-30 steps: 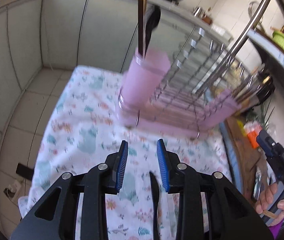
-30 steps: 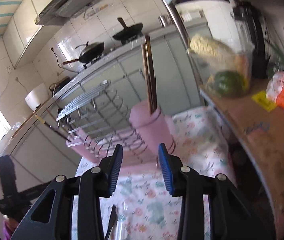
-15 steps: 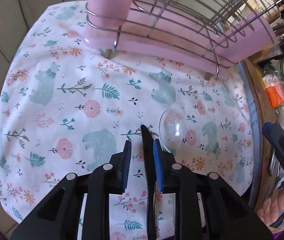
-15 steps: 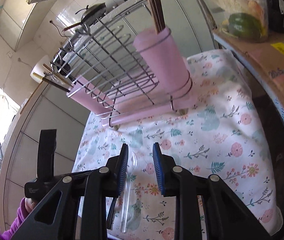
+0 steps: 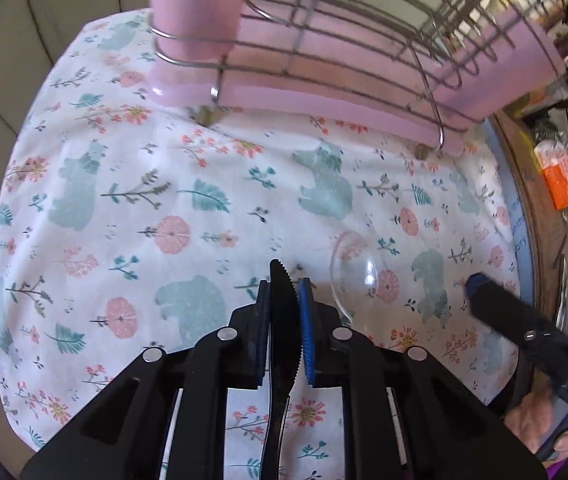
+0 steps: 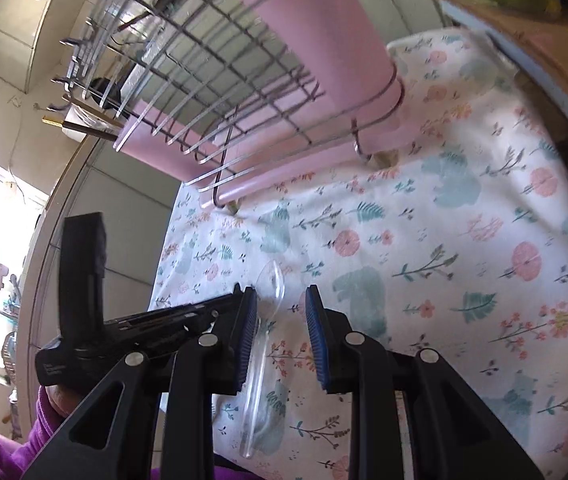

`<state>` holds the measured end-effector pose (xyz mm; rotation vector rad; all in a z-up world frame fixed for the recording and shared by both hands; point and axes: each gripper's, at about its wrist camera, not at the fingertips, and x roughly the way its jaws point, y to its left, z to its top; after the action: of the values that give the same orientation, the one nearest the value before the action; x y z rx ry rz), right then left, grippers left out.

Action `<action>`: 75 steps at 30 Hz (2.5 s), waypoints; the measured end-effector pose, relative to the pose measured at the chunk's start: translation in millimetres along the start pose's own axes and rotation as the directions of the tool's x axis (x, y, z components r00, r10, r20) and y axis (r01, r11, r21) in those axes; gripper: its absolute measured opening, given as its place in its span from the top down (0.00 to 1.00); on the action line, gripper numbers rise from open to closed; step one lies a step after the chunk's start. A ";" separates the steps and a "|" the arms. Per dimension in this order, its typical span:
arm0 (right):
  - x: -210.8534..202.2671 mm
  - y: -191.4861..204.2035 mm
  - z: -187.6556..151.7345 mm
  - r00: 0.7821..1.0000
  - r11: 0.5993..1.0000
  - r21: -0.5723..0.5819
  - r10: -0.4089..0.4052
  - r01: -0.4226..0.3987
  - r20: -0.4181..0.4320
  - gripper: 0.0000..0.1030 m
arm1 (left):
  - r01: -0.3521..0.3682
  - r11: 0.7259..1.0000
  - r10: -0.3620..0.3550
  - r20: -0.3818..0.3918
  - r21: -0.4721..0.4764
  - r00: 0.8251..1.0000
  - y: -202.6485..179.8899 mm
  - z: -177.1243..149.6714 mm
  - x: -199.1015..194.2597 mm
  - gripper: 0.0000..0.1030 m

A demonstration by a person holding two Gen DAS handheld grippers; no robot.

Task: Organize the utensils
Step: 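Grasp a black plastic knife with the left tool while the right tool grasps a clear plastic spoon, then lift the black knife with the left tool while the right tool lowers the clear spoon into a cup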

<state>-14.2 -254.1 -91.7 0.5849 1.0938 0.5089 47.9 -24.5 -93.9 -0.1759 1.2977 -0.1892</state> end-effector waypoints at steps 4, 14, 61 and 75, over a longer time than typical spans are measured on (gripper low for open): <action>25.8 -1.2 6.8 0.997 0.999 0.048 0.025 -0.021 -0.072 0.76 | 0.028 0.999 -0.027 0.025 -0.040 0.999 25.8 2.2 -14.6 0.87; 76.2 7.8 15.2 0.984 0.996 0.054 -0.060 0.070 -0.170 0.76 | 0.107 0.990 -0.104 0.042 -0.092 0.994 66.2 0.1 -29.9 0.87; -116.3 47.2 69.4 0.817 0.975 -0.162 -0.034 0.154 0.575 0.98 | 0.152 0.985 -0.170 0.566 0.081 0.806 56.5 41.7 -162.9 0.96; -88.5 36.0 33.5 0.872 0.979 -0.140 -0.061 0.147 0.485 0.98 | 0.176 0.984 -0.177 0.210 0.023 0.962 68.2 -47.7 -27.0 0.76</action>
<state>-19.9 -290.6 2.5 0.4619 0.5952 0.3329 -2.4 47.0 -97.0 -0.3014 1.0695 -0.3170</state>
